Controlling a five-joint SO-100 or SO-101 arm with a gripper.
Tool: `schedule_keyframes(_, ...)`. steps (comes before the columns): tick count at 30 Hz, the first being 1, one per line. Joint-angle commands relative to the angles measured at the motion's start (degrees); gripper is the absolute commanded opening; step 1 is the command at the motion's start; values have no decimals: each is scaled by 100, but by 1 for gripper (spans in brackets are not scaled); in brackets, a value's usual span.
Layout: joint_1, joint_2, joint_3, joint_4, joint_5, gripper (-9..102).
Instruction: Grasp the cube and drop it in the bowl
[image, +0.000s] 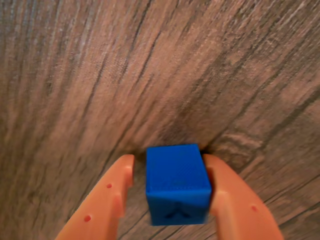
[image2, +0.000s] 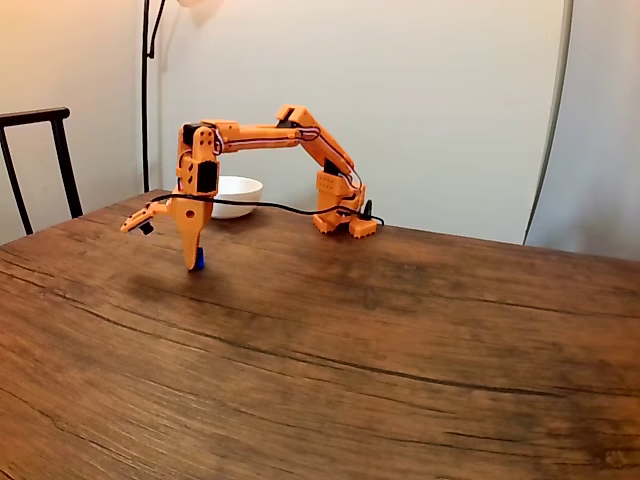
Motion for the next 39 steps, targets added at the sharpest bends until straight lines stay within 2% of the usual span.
schedule_keyframes(1,-44,44,-26,-18,-62,12)
schedule_keyframes(22,-114,158,79,0,105,11)
schedule_keyframes(35,-132,387,-1978,1661,668,11)
schedule_keyframes(39,-132,396,-2364,1740,861,11)
